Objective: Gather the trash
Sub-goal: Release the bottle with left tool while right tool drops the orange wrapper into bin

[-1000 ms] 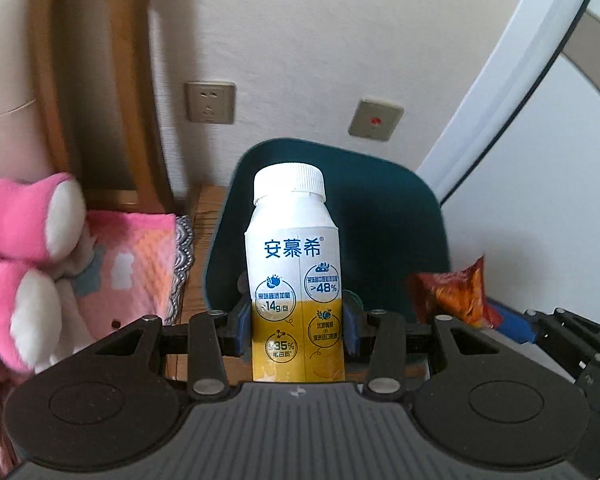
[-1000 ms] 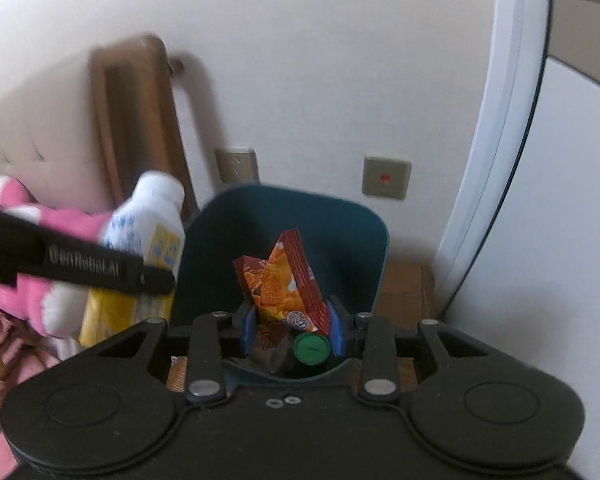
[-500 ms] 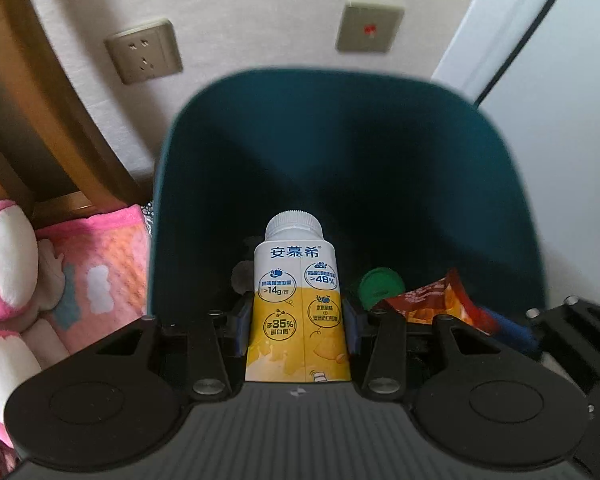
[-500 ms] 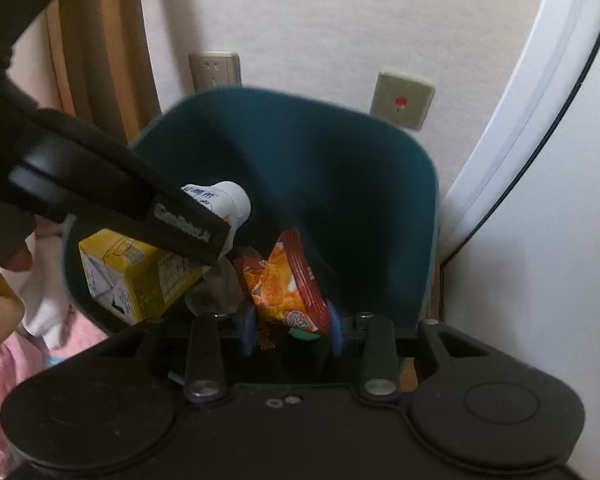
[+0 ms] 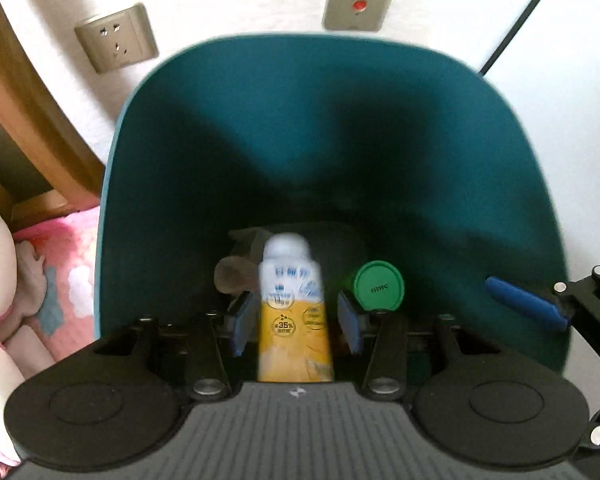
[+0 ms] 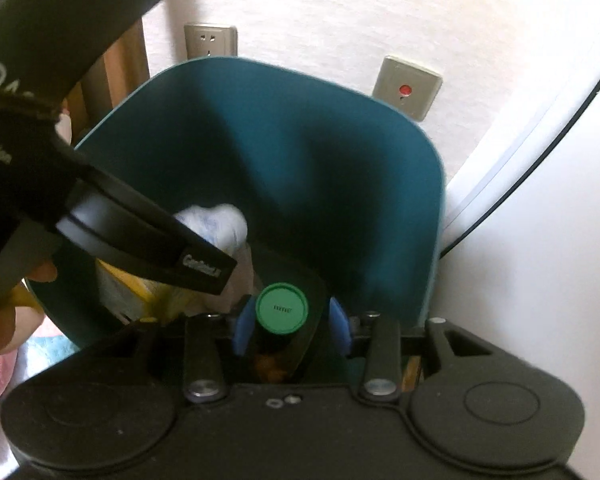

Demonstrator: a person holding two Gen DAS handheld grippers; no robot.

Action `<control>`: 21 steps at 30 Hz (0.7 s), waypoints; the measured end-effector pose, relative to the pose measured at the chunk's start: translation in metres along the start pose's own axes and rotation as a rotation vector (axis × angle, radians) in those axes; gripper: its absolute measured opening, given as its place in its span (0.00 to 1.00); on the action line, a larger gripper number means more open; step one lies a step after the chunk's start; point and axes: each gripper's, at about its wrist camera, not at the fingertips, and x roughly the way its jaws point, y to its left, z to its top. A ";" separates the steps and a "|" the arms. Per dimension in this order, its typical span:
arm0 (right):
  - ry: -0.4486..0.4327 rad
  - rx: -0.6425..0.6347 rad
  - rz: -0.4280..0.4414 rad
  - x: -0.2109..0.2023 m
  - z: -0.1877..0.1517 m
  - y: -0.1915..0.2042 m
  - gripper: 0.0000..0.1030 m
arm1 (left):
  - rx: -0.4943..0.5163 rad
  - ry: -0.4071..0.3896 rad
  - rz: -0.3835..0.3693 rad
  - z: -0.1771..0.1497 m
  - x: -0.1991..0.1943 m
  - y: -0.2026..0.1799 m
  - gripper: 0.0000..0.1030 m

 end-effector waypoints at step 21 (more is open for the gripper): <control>-0.167 0.023 0.113 -0.098 -0.040 -0.034 0.50 | -0.025 -0.203 0.024 -0.056 -0.110 -0.046 0.53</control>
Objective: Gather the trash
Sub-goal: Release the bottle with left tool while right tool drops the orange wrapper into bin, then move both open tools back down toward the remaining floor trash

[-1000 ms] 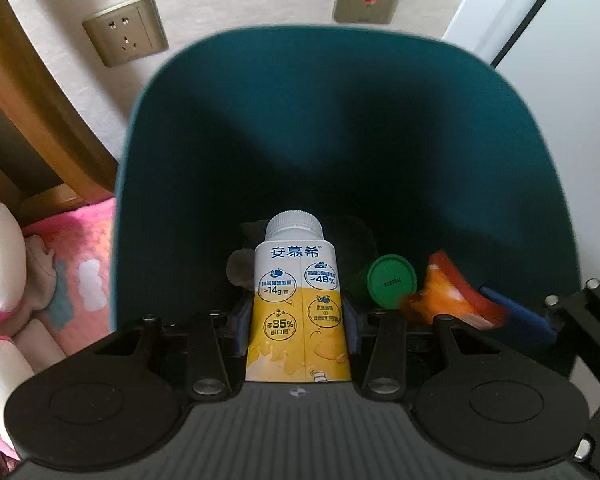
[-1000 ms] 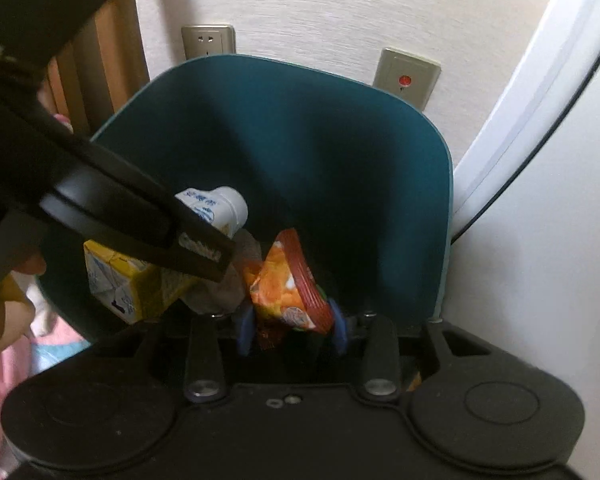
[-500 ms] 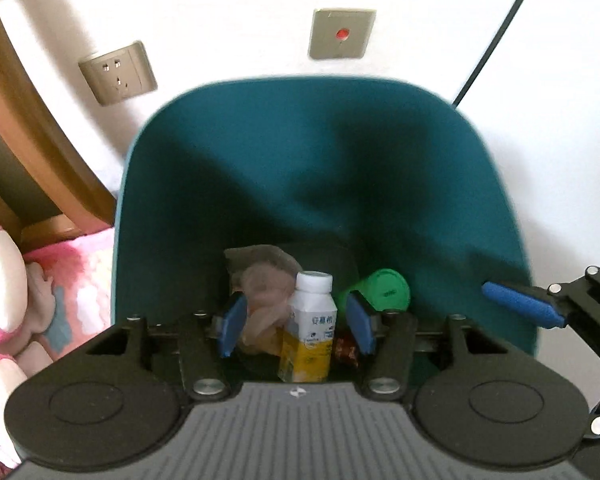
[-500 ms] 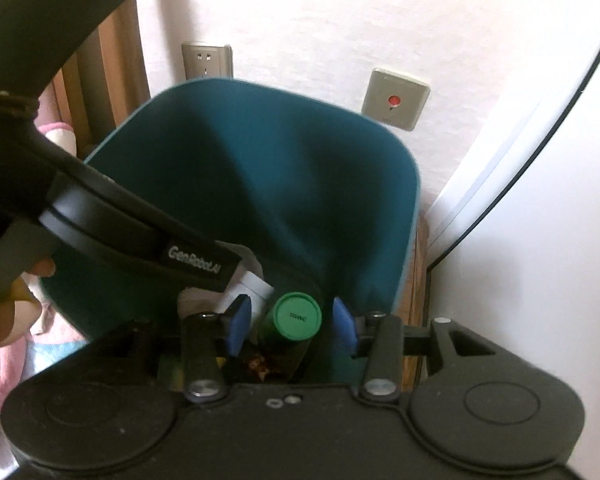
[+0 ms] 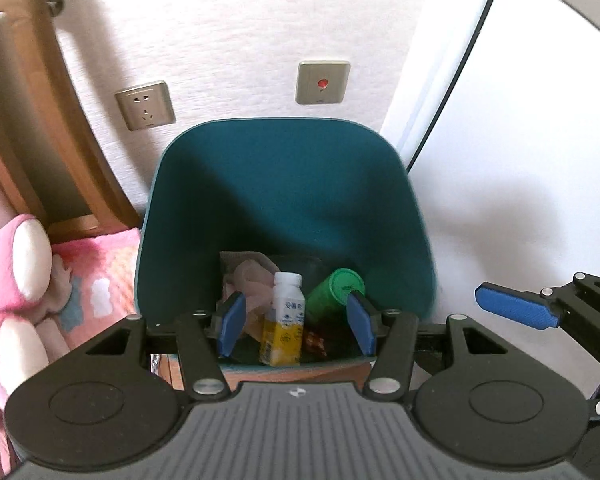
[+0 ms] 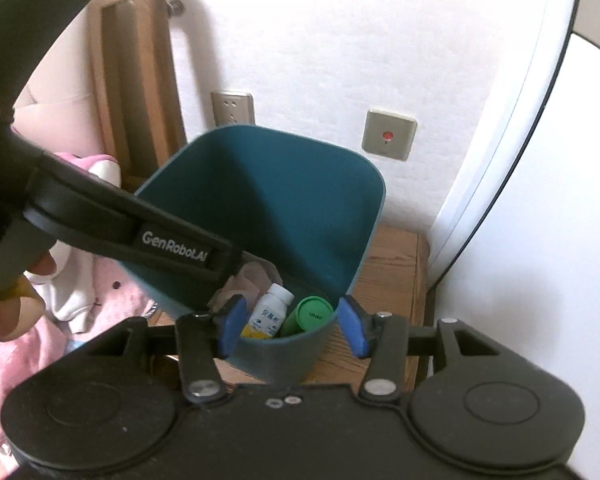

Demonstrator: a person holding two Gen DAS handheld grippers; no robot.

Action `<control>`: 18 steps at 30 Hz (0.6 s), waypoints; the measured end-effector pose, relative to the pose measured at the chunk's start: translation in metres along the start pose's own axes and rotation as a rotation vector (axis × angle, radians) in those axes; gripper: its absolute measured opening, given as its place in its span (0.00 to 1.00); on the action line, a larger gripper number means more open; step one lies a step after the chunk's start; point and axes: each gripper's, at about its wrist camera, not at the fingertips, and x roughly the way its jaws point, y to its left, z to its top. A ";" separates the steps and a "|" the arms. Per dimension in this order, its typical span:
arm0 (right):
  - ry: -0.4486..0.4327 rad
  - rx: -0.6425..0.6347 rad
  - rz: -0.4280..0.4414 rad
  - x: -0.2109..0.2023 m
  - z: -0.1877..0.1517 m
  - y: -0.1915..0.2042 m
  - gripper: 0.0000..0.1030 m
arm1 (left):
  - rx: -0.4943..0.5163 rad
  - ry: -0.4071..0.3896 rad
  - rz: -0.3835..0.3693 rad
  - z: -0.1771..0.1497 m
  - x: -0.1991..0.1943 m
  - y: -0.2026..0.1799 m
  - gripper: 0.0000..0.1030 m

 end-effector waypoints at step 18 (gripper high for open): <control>-0.102 0.194 0.103 -0.062 -0.053 -0.039 0.64 | -0.059 -0.165 0.043 -0.103 -0.094 -0.010 0.73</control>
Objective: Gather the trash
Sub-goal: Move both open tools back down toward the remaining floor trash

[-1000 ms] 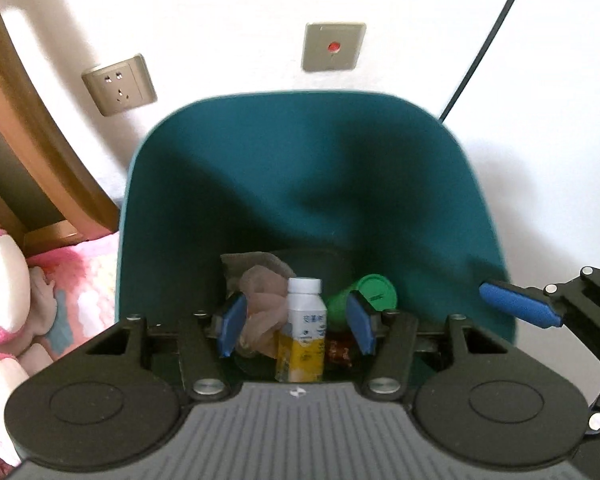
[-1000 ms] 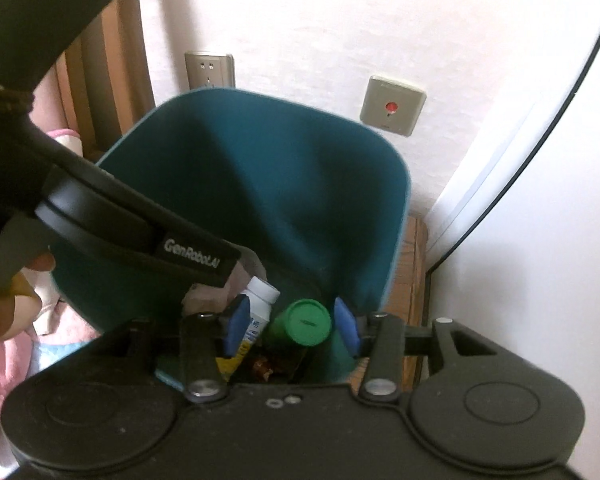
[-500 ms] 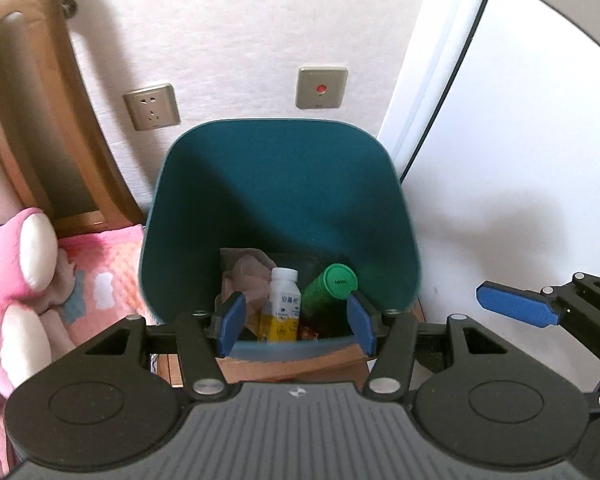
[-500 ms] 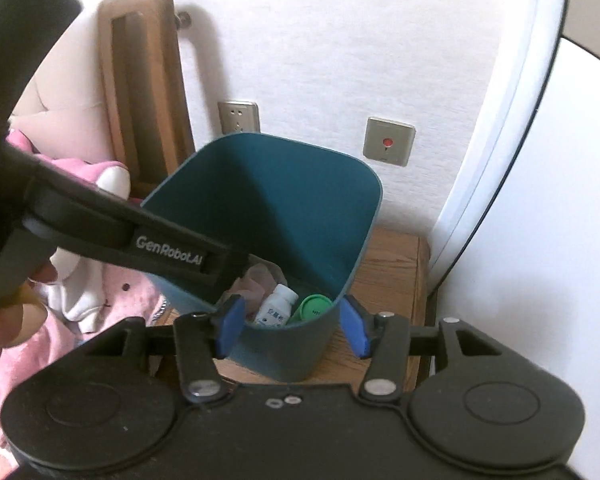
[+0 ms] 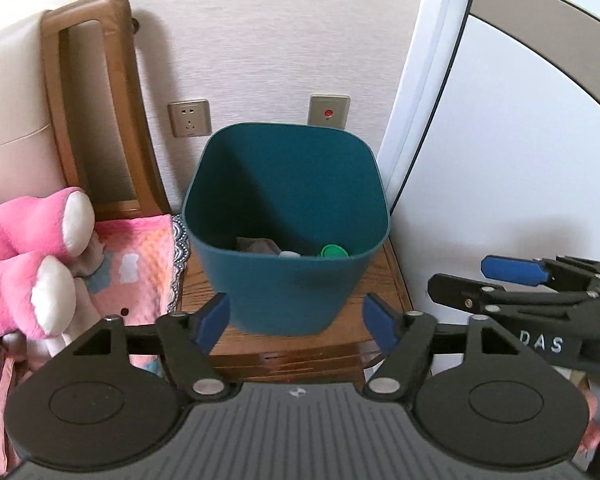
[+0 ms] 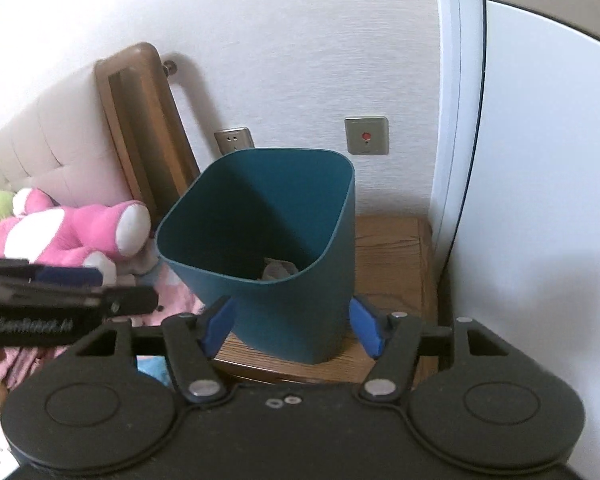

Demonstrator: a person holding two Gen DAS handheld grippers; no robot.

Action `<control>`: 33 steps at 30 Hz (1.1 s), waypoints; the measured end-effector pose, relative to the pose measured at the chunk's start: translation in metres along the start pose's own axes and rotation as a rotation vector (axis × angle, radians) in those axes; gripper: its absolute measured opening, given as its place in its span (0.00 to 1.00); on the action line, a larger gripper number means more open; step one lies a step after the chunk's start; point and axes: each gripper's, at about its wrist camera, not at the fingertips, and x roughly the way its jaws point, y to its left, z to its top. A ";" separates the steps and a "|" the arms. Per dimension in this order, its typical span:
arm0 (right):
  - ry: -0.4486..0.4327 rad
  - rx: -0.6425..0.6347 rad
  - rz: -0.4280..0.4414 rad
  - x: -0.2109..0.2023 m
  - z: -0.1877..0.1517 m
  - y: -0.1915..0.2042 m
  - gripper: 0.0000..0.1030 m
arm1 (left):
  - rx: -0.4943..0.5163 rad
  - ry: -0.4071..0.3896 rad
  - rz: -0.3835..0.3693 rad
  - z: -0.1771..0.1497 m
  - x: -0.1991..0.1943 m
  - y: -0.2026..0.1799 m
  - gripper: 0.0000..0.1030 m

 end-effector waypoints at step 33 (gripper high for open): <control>0.179 0.115 -0.130 0.134 -0.228 -0.053 0.93 | -0.139 0.279 -0.040 -0.218 0.233 0.068 1.00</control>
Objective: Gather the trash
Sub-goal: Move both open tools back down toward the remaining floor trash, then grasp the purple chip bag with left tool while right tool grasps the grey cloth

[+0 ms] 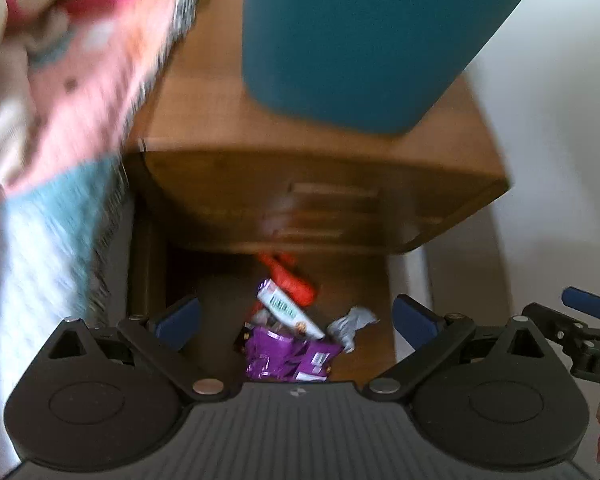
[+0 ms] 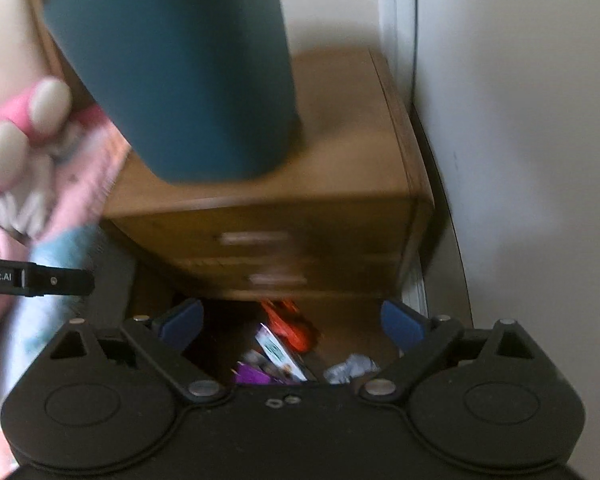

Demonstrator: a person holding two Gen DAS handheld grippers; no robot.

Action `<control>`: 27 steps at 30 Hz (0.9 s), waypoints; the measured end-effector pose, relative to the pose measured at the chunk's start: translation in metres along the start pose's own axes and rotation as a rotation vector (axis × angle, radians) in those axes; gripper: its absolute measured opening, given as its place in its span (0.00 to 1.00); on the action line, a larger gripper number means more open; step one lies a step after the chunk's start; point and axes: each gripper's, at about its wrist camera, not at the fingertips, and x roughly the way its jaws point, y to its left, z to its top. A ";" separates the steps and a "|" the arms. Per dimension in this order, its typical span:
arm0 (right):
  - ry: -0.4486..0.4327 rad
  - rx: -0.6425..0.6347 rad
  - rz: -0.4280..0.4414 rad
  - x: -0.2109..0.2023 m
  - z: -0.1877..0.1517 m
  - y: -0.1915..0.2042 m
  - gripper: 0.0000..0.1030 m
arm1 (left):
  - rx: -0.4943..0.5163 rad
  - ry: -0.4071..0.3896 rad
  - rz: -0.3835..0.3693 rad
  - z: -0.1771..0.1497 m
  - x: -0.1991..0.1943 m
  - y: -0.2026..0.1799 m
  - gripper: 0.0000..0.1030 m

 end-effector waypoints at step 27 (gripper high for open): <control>0.367 0.291 -0.110 0.395 -0.167 -0.099 0.77 | -0.669 0.491 0.093 -0.120 0.406 0.055 0.99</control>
